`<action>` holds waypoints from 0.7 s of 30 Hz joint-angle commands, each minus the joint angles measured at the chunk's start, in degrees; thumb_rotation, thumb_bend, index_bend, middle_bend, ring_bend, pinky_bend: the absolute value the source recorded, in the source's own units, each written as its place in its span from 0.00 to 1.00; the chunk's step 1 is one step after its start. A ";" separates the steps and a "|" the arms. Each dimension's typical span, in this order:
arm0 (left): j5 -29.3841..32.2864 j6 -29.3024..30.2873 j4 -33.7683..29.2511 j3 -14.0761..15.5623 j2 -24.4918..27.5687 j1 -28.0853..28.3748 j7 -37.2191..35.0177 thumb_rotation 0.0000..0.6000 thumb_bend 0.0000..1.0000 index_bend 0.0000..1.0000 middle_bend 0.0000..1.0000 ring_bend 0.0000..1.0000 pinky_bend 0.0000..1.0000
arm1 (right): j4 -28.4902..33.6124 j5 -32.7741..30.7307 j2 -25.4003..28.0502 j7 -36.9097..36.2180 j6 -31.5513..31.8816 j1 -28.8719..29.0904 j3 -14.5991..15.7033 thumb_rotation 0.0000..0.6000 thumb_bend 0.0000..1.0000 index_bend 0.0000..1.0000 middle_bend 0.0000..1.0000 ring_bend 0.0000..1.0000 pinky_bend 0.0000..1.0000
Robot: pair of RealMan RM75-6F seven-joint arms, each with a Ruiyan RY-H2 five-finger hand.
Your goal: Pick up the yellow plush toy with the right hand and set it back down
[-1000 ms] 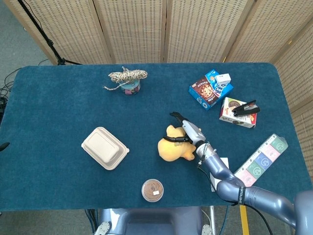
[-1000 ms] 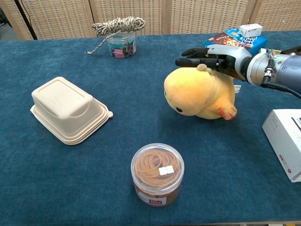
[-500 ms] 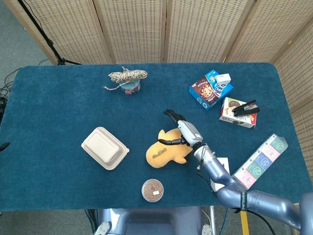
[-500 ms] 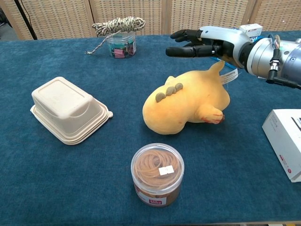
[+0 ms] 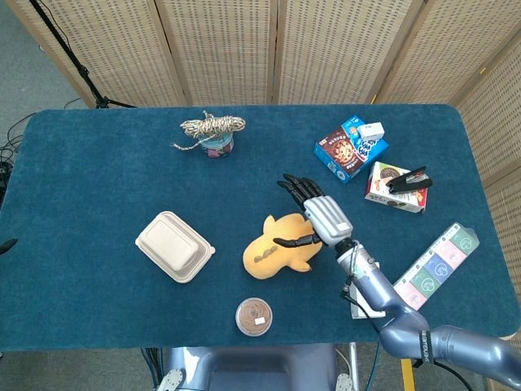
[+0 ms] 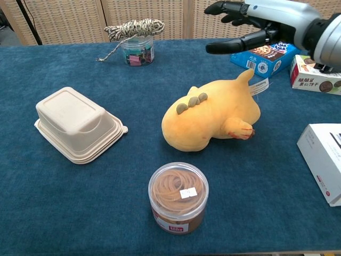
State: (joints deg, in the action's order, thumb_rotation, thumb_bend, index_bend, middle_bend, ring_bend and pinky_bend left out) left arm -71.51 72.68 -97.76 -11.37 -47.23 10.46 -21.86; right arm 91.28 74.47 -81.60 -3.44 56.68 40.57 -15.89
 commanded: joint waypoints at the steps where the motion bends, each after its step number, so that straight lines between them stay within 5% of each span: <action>1: -0.27 0.19 -0.05 0.12 0.00 -0.08 0.02 1.00 0.00 0.00 0.00 0.00 0.00 | -0.77 2.77 2.42 1.98 2.02 -1.42 1.77 0.41 0.00 0.00 0.00 0.00 0.00; 13: -2.09 4.22 -0.01 1.32 -0.98 -2.31 0.86 1.00 0.00 0.00 0.00 0.00 0.00 | -8.68 12.01 9.62 4.26 18.69 -11.17 6.85 0.42 0.00 0.00 0.00 0.00 0.00; 21: -6.51 10.04 1.43 3.41 -5.21 -4.61 4.51 1.00 0.00 0.00 0.00 0.00 0.00 | -13.17 12.56 12.92 -6.24 25.82 -18.18 8.96 0.44 0.00 0.00 0.00 0.00 0.00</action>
State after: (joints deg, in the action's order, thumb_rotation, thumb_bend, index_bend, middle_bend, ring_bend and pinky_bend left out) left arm -76.57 81.10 -97.04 -8.74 -50.97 6.65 -18.91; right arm 80.57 86.66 -69.96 -6.44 79.58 25.03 -7.82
